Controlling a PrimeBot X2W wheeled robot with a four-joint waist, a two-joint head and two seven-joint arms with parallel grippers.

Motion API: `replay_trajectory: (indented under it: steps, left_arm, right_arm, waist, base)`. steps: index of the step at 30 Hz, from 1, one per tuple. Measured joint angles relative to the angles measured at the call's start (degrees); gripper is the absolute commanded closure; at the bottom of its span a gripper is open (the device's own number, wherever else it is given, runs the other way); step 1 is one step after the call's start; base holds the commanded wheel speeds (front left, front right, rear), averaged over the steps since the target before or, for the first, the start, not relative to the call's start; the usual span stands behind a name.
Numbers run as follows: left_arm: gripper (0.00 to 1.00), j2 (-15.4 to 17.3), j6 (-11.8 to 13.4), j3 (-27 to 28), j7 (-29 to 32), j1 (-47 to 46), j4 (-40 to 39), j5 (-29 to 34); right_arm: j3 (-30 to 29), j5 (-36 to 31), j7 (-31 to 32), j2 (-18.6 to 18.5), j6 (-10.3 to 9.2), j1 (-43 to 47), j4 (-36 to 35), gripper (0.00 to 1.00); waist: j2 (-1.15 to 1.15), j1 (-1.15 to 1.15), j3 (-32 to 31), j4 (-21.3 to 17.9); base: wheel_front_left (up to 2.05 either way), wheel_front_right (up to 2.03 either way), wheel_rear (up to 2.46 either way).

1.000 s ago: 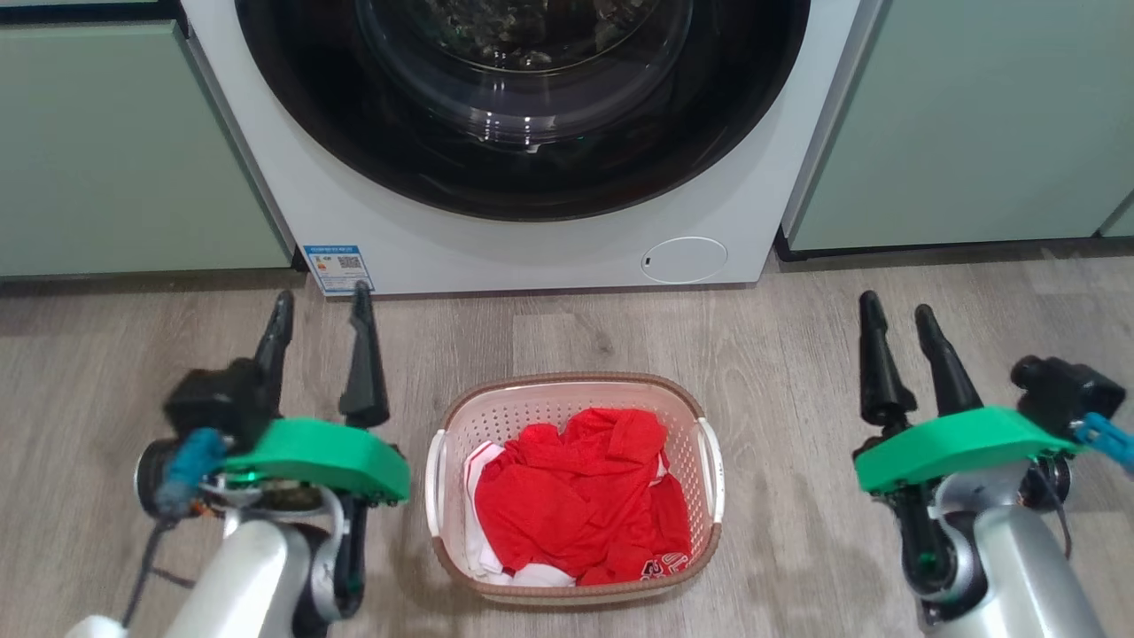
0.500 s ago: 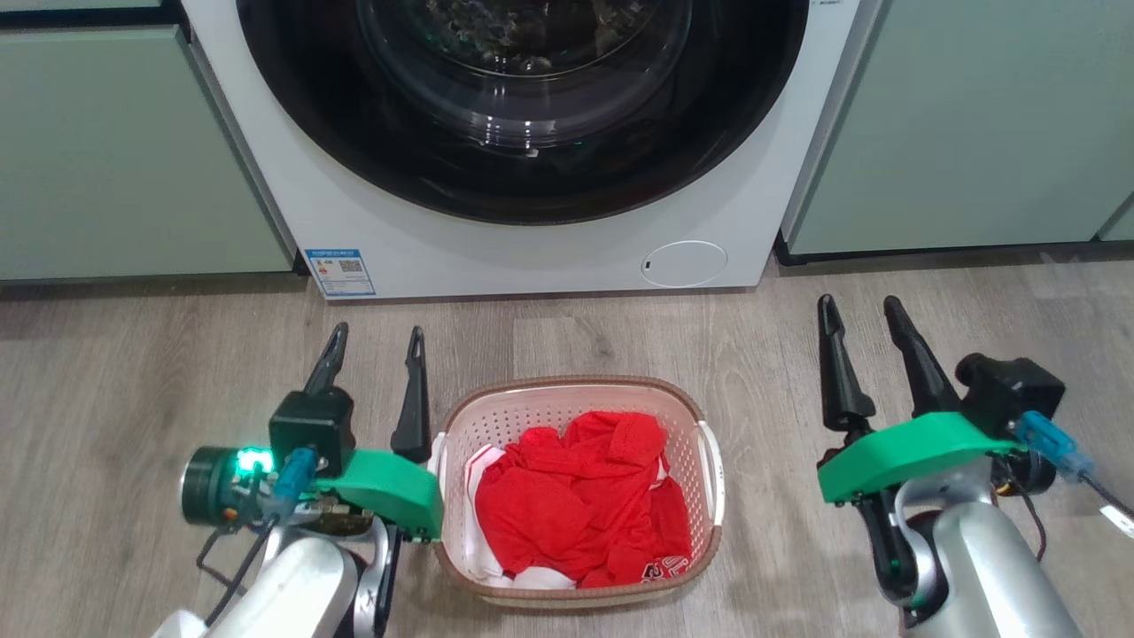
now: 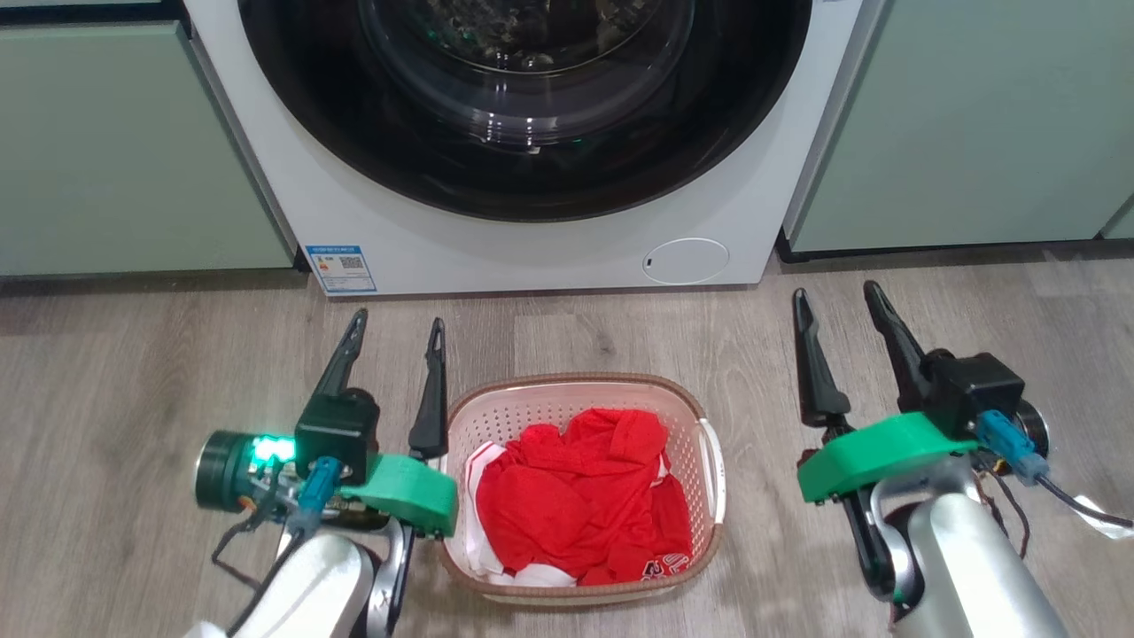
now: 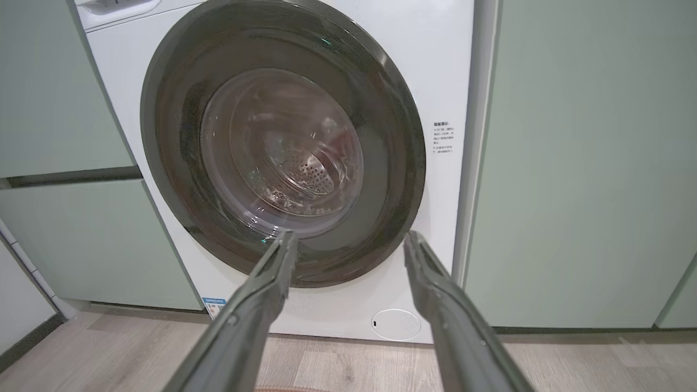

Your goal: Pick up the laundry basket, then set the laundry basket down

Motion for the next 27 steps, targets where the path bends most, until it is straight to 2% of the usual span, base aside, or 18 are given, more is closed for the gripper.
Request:
replay_trajectory:
  steps: [6, 12, 16, 18, 22, 27]
  left_arm:
    - [0.00, -1.5, -2.2, 1.7, -1.0, 0.0, -1.9, 2.5]
    - [0.00, -4.7, -2.9, 6.2, -2.1, 0.5, -6.9, 6.2]
    - [0.00, -7.3, -5.9, 10.7, -2.4, 2.0, -8.3, 6.8]
    - [0.00, -7.6, -6.4, 11.5, -2.4, 2.4, -8.3, 6.8]
    - [0.00, -9.2, -10.2, 14.2, -2.4, 3.8, -5.0, 5.9]
    - [0.00, -10.2, -12.7, 16.4, -2.4, 5.3, 0.5, 4.6]
  right_arm:
    - [0.6, -2.7, -1.0, -0.1, 0.00, -0.8, -0.4, 0.00]
    - [0.7, -4.7, -1.9, -0.1, 0.00, -1.1, -4.9, 0.00]
    - [0.2, -3.5, -2.0, -0.1, 0.00, -1.1, -7.3, 0.00]
    - [0.0, -3.0, -2.0, -0.1, 0.00, -1.1, -7.2, 0.00]
    - [-1.3, -0.5, -2.0, -0.2, 0.00, -0.9, -4.0, 0.00]
    - [-2.0, 0.2, -2.0, -0.2, 0.00, -0.3, 1.9, 0.00]
  waist:
    - [0.00, 0.00, 0.1, 0.1]
    - [0.00, 0.00, 0.3, 0.2]
    - [0.00, 0.00, 0.4, 0.1]
    - [0.00, 0.00, 0.4, 0.1]
    - [0.00, 0.00, 0.2, 0.0]
    - [0.00, 0.00, 0.1, -0.1]
  base:
    - [0.00, 0.00, 0.00]
    - [0.00, 0.00, 0.00]
    - [0.00, 0.00, 0.00]
    - [0.00, 0.00, 0.00]
    - [0.00, 0.00, 0.00]
    - [0.00, 0.00, 0.00]
